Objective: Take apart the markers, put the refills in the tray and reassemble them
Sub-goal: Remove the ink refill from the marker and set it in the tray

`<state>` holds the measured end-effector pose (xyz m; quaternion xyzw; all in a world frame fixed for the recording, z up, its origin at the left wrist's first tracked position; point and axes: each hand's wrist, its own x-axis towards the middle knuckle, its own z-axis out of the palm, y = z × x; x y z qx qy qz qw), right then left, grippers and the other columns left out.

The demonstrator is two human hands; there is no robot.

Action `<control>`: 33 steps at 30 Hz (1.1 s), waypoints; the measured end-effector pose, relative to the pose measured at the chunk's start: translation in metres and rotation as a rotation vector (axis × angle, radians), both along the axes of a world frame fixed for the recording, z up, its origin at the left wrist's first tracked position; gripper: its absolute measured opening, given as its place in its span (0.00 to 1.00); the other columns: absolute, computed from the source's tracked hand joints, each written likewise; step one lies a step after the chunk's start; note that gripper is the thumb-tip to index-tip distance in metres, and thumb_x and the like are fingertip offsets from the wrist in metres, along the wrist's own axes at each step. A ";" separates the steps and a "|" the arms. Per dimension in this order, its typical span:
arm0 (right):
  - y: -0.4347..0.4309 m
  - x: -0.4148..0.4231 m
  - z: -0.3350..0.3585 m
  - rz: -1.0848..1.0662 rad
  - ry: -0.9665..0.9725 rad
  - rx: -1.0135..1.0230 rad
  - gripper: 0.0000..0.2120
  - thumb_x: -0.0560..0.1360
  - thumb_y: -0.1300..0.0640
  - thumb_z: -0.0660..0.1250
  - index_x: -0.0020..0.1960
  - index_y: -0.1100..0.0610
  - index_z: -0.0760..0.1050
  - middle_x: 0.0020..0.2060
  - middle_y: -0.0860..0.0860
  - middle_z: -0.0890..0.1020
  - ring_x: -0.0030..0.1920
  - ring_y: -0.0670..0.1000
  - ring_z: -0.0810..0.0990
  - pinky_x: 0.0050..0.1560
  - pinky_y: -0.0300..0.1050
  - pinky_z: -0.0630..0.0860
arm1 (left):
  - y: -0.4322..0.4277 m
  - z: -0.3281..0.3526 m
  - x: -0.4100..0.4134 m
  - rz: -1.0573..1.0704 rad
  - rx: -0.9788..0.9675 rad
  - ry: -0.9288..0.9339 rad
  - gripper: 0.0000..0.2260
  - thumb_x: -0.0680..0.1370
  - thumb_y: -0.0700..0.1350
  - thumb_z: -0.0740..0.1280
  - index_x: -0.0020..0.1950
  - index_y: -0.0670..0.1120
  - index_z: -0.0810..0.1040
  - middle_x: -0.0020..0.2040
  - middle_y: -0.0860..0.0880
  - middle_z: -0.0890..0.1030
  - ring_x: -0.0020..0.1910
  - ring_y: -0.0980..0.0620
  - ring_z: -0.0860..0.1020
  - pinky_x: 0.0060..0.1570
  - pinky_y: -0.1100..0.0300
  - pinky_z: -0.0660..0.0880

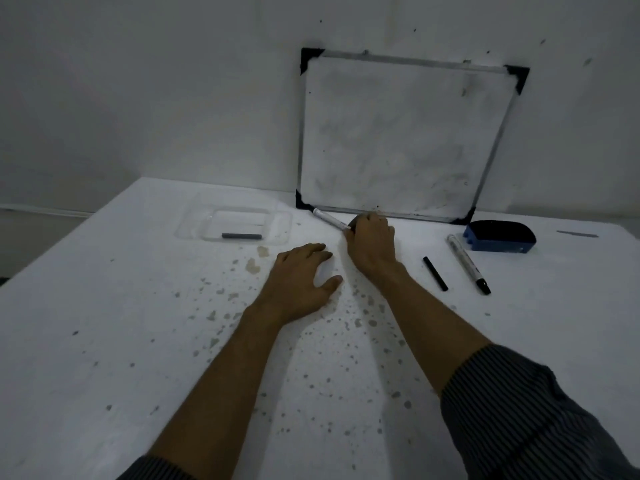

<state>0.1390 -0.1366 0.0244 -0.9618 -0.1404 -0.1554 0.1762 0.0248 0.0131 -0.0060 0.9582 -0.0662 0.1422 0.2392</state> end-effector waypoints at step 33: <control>-0.090 -0.127 0.006 0.203 0.241 0.595 0.27 0.83 0.38 0.57 0.31 0.50 0.75 0.26 0.45 0.79 0.28 0.42 0.76 0.34 0.43 0.73 | -0.049 0.029 -0.050 -0.212 0.084 -0.423 0.18 0.83 0.60 0.63 0.63 0.53 0.85 0.44 0.50 0.88 0.38 0.52 0.84 0.37 0.52 0.80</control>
